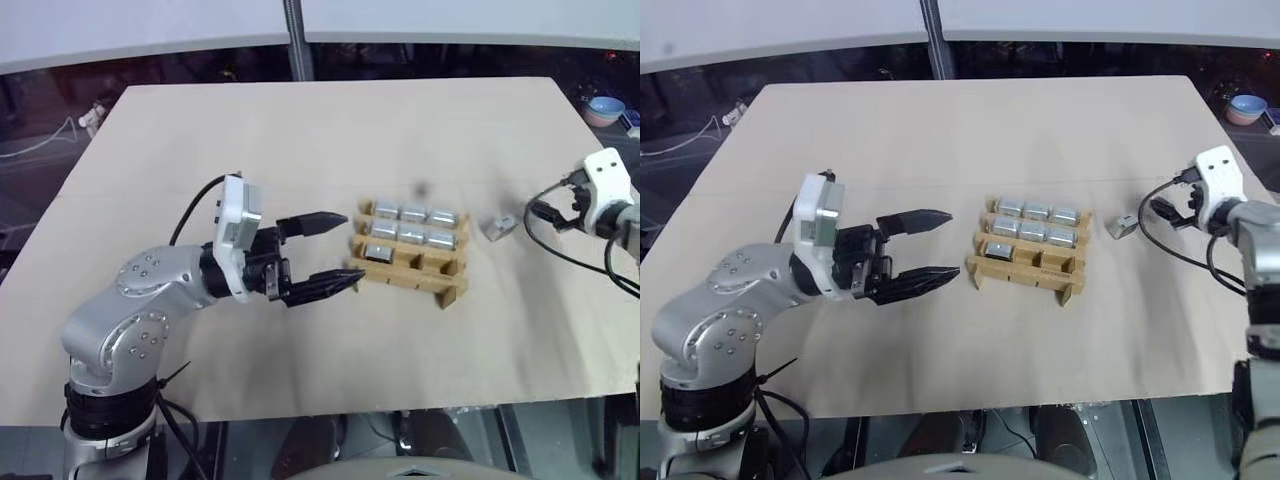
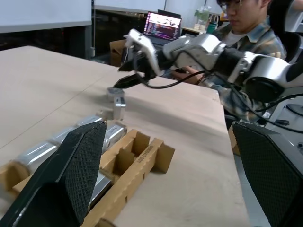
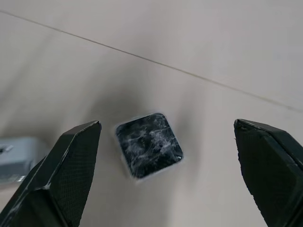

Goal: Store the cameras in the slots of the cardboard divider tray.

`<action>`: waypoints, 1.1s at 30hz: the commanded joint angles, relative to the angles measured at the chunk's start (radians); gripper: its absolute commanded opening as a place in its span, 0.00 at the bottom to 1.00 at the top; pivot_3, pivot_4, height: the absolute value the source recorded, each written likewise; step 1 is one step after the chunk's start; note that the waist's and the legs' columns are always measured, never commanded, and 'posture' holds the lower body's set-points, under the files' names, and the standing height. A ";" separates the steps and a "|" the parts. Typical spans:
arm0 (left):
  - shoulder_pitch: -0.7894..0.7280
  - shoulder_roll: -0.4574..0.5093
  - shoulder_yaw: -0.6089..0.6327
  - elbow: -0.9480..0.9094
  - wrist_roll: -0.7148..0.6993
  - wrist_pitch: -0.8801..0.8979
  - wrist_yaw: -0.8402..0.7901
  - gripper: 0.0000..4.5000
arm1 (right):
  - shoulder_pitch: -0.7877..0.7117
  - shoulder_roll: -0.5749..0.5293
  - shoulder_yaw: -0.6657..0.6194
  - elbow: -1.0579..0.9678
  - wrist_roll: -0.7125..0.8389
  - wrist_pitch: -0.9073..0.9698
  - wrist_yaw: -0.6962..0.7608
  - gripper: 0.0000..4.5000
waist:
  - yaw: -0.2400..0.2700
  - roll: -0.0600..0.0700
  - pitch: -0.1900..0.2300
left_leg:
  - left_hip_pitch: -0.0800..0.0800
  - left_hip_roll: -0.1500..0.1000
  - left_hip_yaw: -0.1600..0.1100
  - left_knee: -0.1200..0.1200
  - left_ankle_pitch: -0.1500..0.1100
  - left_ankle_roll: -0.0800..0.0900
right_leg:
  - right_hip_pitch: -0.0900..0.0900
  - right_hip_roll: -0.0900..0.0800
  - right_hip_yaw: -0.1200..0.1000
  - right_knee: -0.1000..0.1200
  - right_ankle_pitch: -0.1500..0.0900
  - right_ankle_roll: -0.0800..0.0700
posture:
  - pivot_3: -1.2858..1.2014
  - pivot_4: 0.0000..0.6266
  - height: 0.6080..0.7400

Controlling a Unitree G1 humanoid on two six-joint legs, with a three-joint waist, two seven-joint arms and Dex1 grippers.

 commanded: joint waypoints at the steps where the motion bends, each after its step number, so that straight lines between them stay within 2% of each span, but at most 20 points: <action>1: 0.008 0.017 0.006 -0.034 -0.031 -0.031 0.017 0.98 | -0.059 0.001 0.000 0.101 -0.021 -0.058 0.019 1.00 | 0.000 0.000 0.000 | 0.000 0.000 0.000 0.000 0.000 0.000 | 0.000 0.000 0.000 0.000 0.000 0.000 | 0.52 0.24 1.00; 6: 0.026 0.030 0.005 -0.045 -0.050 -0.045 0.040 0.98 | -0.109 0.014 0.023 0.238 -0.053 -0.122 0.049 1.00 | 0.000 0.000 0.000 | -0.001 0.000 0.000 -0.001 0.000 0.000 | -0.001 0.000 0.000 0.000 0.000 0.000 | 0.52 0.24 1.00; 18: 0.064 0.066 0.011 -0.059 -0.078 -0.073 0.071 0.98 | -0.177 0.045 0.019 0.411 -0.079 -0.207 0.051 1.00 | -0.001 0.000 0.000 | -0.001 0.000 0.001 -0.001 0.000 0.000 | -0.001 0.000 0.001 0.000 0.000 0.000 | 0.52 0.24 1.00; 21: 0.069 0.076 0.015 -0.059 -0.086 -0.079 0.076 1.00 | -0.190 0.049 0.020 0.446 -0.083 -0.217 0.053 0.81 | -0.002 0.000 0.000 | -0.001 0.000 0.001 -0.001 0.000 0.000 | -0.001 0.000 0.001 0.000 0.000 0.000 | 0.52 0.24 1.00; 24: 0.072 0.089 0.018 -0.055 -0.096 -0.085 0.078 1.00 | -0.191 0.048 0.022 0.460 -0.088 -0.223 0.058 0.49 | -0.001 0.000 0.000 | 0.000 0.000 0.001 -0.001 0.000 0.000 | -0.001 0.000 0.001 0.000 0.000 0.000 | 0.52 0.24 1.00; 25: 0.071 0.092 0.017 -0.054 -0.098 -0.087 0.078 1.00 | -0.188 0.046 0.022 0.458 -0.088 -0.224 0.062 0.45 | 0.000 0.000 0.000 | 0.000 0.000 0.001 -0.001 0.000 0.000 | -0.001 0.000 0.001 0.000 0.000 0.000 | 0.52 0.24 1.00; 30: 0.060 0.100 0.008 -0.043 -0.100 -0.100 0.075 1.00 | -0.155 0.021 0.003 0.388 -0.076 -0.230 0.067 0.45 | 0.000 0.000 0.000 | -0.001 0.000 0.000 -0.001 0.000 0.000 | -0.001 0.000 0.000 0.000 0.000 0.000 | 0.52 0.24 1.00; 33: 0.045 0.095 -0.004 -0.034 -0.100 -0.108 0.074 1.00 | -0.073 -0.015 -0.020 0.226 -0.055 -0.234 0.084 0.45 | 0.004 0.000 0.000 | -0.001 0.000 0.000 -0.001 0.000 0.000 | -0.001 0.000 0.000 -0.001 0.000 0.000 | 0.52 0.24 1.00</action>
